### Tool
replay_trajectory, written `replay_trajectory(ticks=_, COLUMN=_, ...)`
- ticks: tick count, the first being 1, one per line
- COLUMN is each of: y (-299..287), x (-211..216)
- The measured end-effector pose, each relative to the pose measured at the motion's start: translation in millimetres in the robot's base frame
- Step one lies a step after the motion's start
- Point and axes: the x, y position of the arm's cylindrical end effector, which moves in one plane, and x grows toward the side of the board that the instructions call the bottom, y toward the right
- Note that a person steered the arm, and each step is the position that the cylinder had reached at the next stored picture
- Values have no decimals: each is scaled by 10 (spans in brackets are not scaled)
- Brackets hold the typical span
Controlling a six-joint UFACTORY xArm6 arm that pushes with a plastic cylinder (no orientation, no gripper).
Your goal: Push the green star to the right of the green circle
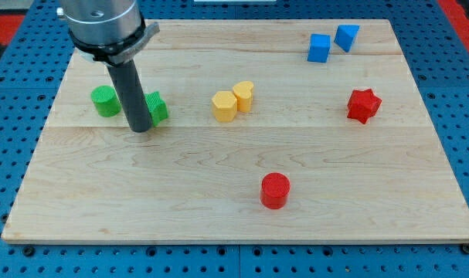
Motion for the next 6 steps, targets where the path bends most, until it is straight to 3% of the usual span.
replay_trajectory(ticks=1, y=426, x=42)
replay_trajectory(ticks=2, y=359, x=-229)
replay_trajectory(ticks=4, y=-215, x=-357)
replay_trajectory(ticks=6, y=400, x=-1447)
